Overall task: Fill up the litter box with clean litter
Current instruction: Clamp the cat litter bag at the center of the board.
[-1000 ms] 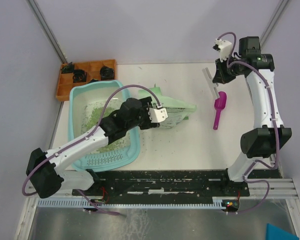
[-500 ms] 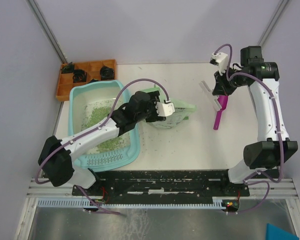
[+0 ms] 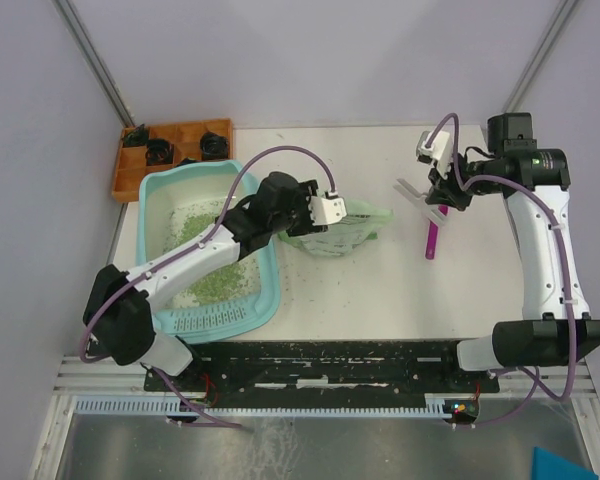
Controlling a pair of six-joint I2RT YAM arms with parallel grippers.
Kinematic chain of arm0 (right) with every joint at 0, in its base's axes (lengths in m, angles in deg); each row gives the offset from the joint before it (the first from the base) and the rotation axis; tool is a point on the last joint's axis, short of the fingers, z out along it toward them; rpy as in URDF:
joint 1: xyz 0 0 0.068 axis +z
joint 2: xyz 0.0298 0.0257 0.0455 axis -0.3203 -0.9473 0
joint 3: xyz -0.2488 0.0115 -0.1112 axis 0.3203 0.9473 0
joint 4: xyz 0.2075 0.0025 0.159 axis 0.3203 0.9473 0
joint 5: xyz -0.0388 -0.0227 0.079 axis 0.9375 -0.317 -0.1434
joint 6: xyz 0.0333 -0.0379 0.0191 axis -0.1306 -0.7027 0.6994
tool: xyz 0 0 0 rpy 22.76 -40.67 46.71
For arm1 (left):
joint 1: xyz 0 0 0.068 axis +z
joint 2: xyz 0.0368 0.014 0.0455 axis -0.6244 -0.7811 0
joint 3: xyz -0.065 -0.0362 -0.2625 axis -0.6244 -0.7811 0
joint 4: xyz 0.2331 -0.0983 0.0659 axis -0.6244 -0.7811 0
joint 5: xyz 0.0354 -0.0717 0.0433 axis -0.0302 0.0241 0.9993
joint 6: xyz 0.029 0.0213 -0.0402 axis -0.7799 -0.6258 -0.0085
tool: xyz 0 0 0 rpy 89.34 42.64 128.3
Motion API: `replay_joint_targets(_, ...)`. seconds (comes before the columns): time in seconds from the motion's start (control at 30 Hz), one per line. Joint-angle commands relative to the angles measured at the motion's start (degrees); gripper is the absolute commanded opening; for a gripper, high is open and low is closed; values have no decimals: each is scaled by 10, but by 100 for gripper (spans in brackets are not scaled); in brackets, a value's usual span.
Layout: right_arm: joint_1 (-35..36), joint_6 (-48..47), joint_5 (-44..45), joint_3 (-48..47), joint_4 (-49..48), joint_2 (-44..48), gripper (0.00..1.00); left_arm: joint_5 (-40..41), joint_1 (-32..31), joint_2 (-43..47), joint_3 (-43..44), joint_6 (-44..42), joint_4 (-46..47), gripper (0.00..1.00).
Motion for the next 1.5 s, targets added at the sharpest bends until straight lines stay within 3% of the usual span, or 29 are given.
replay_joint_targets(0.0,0,-76,-24,10,-16,-8,2,-37,6,-11,32,-15,-29,67)
replay_joint_targets(0.1,0,-100,-26,7,-20,-19,2,-56,7,-15,37,-9,-50,57)
replay_joint_targets(0.23,0,-140,-44,0,-12,-32,2,-76,8,-32,60,6,-90,30)
replay_joint_targets(0.3,1,-173,-54,-3,5,-39,2,-86,9,-45,92,17,-122,7)
replay_joint_targets(0.33,2,-190,-56,-3,12,-43,2,-93,10,-51,108,24,-139,3)
replay_joint_targets(0.57,18,-313,-47,0,53,-50,2,-129,21,-90,204,66,-241,3)
replay_joint_targets(0.77,62,-355,26,35,37,-41,2,-137,28,-118,262,119,-305,3)
replay_joint_targets(0.9,95,-346,73,60,-3,-46,2,-151,29,-128,288,149,-339,3)
replay_joint_targets(1.17,127,-241,149,45,-104,-94,2,-172,29,-120,283,187,-341,3)
replay_joint_targets(1.47,163,-232,189,14,-73,-116,2,-181,30,-117,269,205,-328,3)
